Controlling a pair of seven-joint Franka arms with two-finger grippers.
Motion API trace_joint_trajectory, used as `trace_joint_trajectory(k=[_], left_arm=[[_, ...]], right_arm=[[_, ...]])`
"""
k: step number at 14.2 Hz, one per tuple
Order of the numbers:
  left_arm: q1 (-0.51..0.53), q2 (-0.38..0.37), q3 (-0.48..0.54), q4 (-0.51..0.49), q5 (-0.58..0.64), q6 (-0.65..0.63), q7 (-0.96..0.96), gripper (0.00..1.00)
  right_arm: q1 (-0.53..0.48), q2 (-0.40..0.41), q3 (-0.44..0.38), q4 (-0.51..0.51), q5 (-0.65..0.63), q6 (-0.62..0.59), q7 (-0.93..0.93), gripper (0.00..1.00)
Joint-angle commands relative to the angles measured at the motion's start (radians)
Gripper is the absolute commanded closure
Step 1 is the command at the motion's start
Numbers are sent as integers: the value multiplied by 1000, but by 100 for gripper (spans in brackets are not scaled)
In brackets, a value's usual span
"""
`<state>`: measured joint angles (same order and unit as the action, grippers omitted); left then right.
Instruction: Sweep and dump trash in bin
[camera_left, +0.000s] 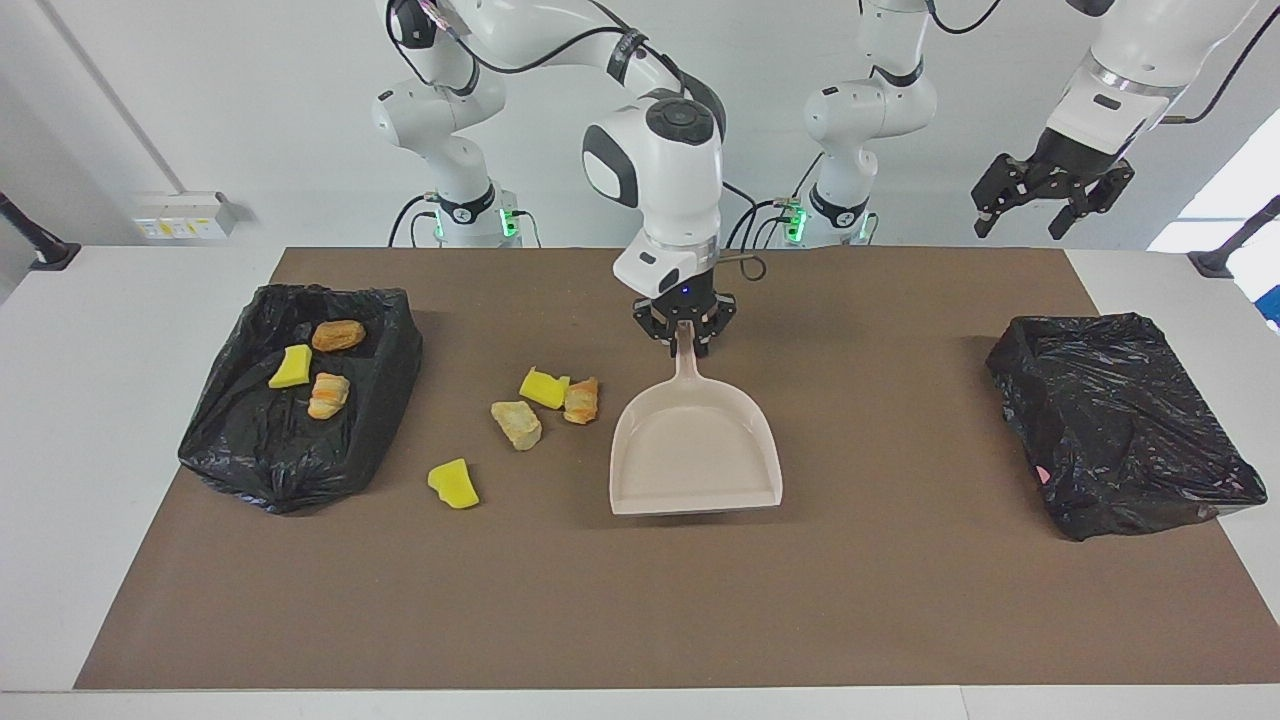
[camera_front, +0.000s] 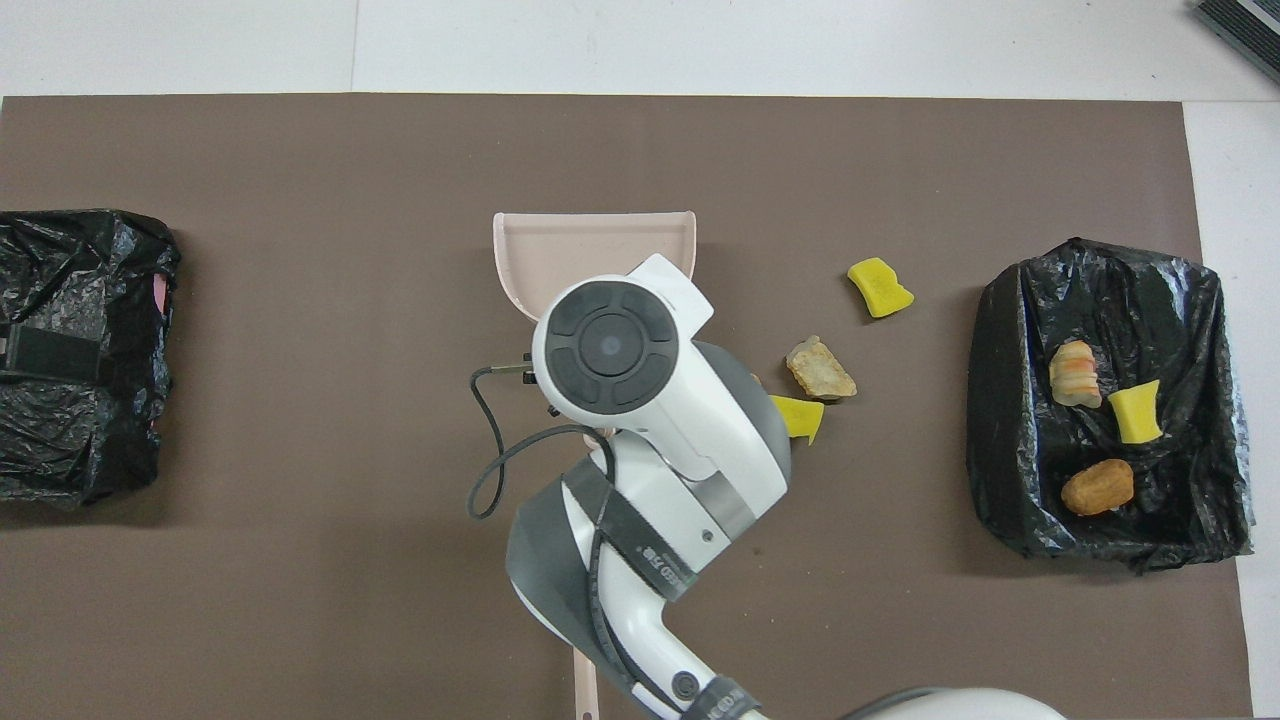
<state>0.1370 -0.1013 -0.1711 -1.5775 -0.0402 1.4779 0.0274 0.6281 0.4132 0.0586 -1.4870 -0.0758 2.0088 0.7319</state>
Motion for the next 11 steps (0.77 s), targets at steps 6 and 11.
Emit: trace_joint_trajectory(k=[6,11], left_arm=[[-2,-23,4,-24,10,-2,-7,0],[-5,-25,5,-24,10,-7,-6,0]], right_arm=[[24,156,-2,77,-72,148,116,100],[27,145,0,68,-75,139,109,0]])
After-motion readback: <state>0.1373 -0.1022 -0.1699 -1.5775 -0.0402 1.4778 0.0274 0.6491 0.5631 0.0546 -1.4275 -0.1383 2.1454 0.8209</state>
